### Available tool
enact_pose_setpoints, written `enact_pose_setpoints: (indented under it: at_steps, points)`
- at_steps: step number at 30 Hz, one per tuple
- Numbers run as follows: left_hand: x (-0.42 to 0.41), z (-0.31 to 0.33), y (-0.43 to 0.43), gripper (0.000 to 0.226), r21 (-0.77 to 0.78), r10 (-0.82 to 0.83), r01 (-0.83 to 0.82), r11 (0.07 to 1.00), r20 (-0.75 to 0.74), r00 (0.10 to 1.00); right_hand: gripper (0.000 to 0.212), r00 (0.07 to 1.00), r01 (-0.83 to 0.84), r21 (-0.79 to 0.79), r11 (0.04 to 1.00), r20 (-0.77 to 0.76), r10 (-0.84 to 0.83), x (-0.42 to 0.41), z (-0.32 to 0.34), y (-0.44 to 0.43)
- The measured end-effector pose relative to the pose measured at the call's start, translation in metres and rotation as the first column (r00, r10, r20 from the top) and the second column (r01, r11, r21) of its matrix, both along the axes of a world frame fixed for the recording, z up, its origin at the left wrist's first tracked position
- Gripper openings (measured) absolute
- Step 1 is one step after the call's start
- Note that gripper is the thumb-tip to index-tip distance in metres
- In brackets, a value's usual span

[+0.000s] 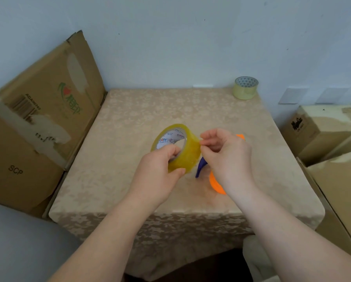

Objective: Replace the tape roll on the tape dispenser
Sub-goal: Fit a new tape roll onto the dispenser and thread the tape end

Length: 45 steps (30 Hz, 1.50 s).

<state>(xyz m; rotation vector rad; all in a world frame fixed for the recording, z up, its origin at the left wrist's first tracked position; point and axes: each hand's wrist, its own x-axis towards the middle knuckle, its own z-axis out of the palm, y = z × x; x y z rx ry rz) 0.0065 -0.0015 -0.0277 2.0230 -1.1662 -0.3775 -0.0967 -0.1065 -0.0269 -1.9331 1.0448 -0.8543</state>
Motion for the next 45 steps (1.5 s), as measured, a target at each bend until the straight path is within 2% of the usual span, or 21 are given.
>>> enact_pose_setpoints:
  at_steps: [5, 9, 12, 15, 18, 20, 23, 24, 26, 28, 30, 33, 35, 36, 38, 40, 42, 45]
  points:
    - [-0.002, 0.001, 0.001, 0.020, 0.025, -0.041, 0.038, 0.999, 0.117, 0.992, 0.032, 0.997, 0.005, 0.015, 1.000, -0.071, -0.004, -0.002, -0.003, -0.006]
    - [-0.006, 0.000, 0.001, 0.020, 0.033, -0.048, 0.041, 0.999, 0.230, 0.972, 0.032, 0.998, 0.002, 0.035, 0.999, -0.066, 0.000, -0.003, -0.001, -0.007]
    - [-0.007, 0.001, 0.000, 0.018, 0.014, -0.001, -0.003, 1.000, 0.320, 0.947, 0.029, 0.999, -0.035, 0.084, 0.996, -0.019, 0.037, -0.004, 0.000, -0.007]
    - [-0.003, 0.001, -0.001, 0.020, -0.021, 0.063, -0.059, 0.998, 0.322, 0.945, 0.022, 0.999, -0.046, 0.071, 0.996, 0.002, 0.046, -0.006, 0.000, -0.011]
    - [0.003, -0.001, -0.003, 0.031, -0.015, 0.150, -0.151, 0.988, 0.233, 0.961, 0.011, 0.978, -0.026, -0.035, 0.999, -0.209, 0.018, -0.011, -0.004, -0.019]
    - [0.008, -0.001, -0.005, 0.027, -0.026, 0.196, -0.195, 0.981, 0.116, 0.974, 0.005, 0.914, -0.073, -0.020, 0.997, -0.401, 0.059, -0.016, -0.008, -0.023]
    - [0.014, -0.004, -0.007, 0.024, -0.020, 0.229, -0.233, 0.972, -0.116, 0.967, 0.038, 0.754, -0.121, 0.010, 0.993, -0.649, 0.099, -0.022, -0.016, -0.026]
    - [0.015, -0.004, -0.007, 0.026, -0.017, 0.236, -0.246, 0.969, -0.221, 0.946, 0.048, 0.728, -0.101, 0.023, 0.995, -0.680, 0.090, -0.022, -0.017, -0.027]
    - [0.014, -0.002, -0.007, 0.029, -0.015, 0.234, -0.271, 0.962, -0.457, 0.858, 0.053, 0.732, -0.046, 0.078, 0.996, -0.675, 0.086, -0.023, -0.021, -0.029]
    - [0.014, 0.002, -0.007, 0.025, 0.014, 0.222, -0.279, 0.960, -0.646, 0.730, 0.050, 0.769, -0.012, 0.156, 0.988, -0.630, 0.109, -0.021, -0.022, -0.028]
    - [0.013, 0.007, -0.007, 0.013, 0.035, 0.185, -0.250, 0.968, -0.770, 0.611, 0.048, 0.835, 0.038, 0.212, 0.976, -0.544, 0.086, -0.020, -0.024, -0.028]
    - [0.013, 0.009, -0.006, 0.016, 0.020, 0.135, -0.222, 0.975, -0.845, 0.517, 0.037, 0.932, 0.148, 0.295, 0.944, -0.362, -0.032, -0.021, -0.023, -0.035]
    - [0.015, 0.009, -0.007, 0.019, 0.001, 0.115, -0.234, 0.972, -0.873, 0.475, 0.019, 0.985, 0.154, 0.443, 0.883, -0.144, -0.099, -0.020, -0.018, -0.037]
    - [0.015, 0.009, -0.007, 0.019, -0.013, 0.099, -0.241, 0.970, -0.890, 0.446, 0.016, 0.995, 0.090, 0.555, 0.827, -0.012, -0.100, -0.019, -0.015, -0.036]
    - [0.014, 0.010, -0.008, 0.016, -0.048, 0.054, -0.254, 0.966, -0.924, 0.379, 0.026, 0.971, -0.163, 0.687, 0.708, 0.239, -0.008, -0.016, -0.012, -0.031]
    - [0.014, 0.011, -0.008, 0.014, -0.072, 0.020, -0.275, 0.959, -0.947, 0.319, 0.022, 0.903, -0.386, 0.670, 0.634, 0.416, 0.109, -0.013, -0.011, -0.024]
    - [0.013, 0.013, -0.008, 0.014, -0.081, 0.008, -0.310, 0.947, -0.962, 0.274, 0.019, 0.839, -0.499, 0.612, 0.614, 0.518, 0.166, -0.011, -0.011, -0.022]
    - [0.015, 0.015, -0.006, 0.016, -0.091, -0.019, -0.333, 0.938, -0.977, 0.213, 0.037, 0.760, -0.598, 0.495, 0.631, 0.599, 0.251, -0.011, -0.012, -0.024]
